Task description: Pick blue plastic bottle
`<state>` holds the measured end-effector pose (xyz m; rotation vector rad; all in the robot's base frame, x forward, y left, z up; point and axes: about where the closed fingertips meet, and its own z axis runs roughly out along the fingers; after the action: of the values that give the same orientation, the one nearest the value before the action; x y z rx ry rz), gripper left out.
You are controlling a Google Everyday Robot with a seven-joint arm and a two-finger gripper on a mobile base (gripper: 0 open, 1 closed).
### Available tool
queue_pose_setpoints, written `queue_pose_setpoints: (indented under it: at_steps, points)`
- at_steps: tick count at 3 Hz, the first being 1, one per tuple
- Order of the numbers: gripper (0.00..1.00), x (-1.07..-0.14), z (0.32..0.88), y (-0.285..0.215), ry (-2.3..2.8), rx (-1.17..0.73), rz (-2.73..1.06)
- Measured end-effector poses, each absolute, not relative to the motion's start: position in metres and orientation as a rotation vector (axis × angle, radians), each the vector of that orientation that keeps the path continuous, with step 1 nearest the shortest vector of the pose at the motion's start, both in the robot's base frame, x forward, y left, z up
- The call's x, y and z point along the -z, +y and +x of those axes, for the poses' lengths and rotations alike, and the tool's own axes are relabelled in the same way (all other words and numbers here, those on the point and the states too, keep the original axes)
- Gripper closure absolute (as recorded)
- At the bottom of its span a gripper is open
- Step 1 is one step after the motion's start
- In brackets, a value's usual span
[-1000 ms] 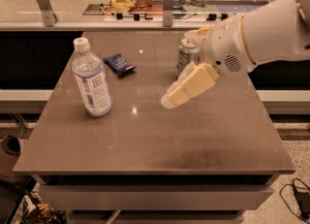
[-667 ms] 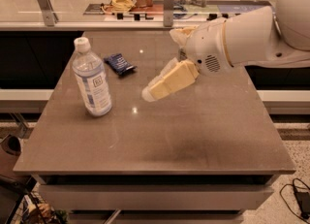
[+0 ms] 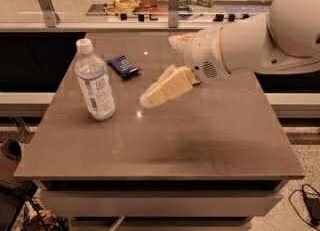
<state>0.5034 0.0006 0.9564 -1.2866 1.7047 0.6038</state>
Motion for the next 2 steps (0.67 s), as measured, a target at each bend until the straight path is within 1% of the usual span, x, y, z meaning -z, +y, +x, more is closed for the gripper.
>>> queue_pose_setpoints:
  at_steps: [2]
  points:
    - [0.00, -0.921, 0.512, 0.039, 1.686, -0.683, -1.254]
